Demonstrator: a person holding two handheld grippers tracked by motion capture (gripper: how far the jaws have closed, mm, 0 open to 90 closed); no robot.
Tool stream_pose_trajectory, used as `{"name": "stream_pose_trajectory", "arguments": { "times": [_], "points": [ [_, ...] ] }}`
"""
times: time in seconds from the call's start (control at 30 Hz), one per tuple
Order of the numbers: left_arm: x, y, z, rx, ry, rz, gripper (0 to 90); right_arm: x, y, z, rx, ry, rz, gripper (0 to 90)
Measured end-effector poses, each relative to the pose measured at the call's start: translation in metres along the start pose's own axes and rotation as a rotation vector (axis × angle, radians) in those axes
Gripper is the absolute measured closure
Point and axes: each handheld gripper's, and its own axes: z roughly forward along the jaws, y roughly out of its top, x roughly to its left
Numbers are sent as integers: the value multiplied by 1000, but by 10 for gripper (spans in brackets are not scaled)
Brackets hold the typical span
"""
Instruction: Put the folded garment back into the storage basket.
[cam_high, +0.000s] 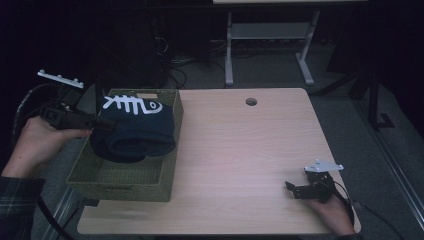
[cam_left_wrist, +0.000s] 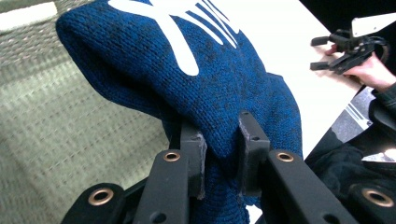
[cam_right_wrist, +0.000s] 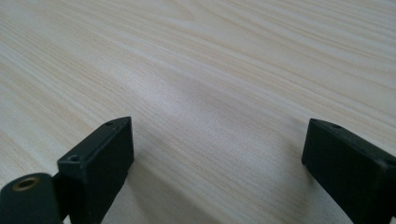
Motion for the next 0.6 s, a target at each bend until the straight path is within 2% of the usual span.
{"name": "stream_pose_trajectory", "arguments": {
  "times": [0.23, 0.3, 0.6],
  "points": [
    [20, -12, 9, 33, 17, -18, 762, 0, 0, 0, 0, 0, 1, 87],
    [26, -16, 14, 39, 14, -28, 762, 0, 0, 0, 0, -1, 0, 87],
    [54, -28, 29, 71, -7, -22, 762, -1, 0, 0, -4, -10, 1, 90]
  ]
}}
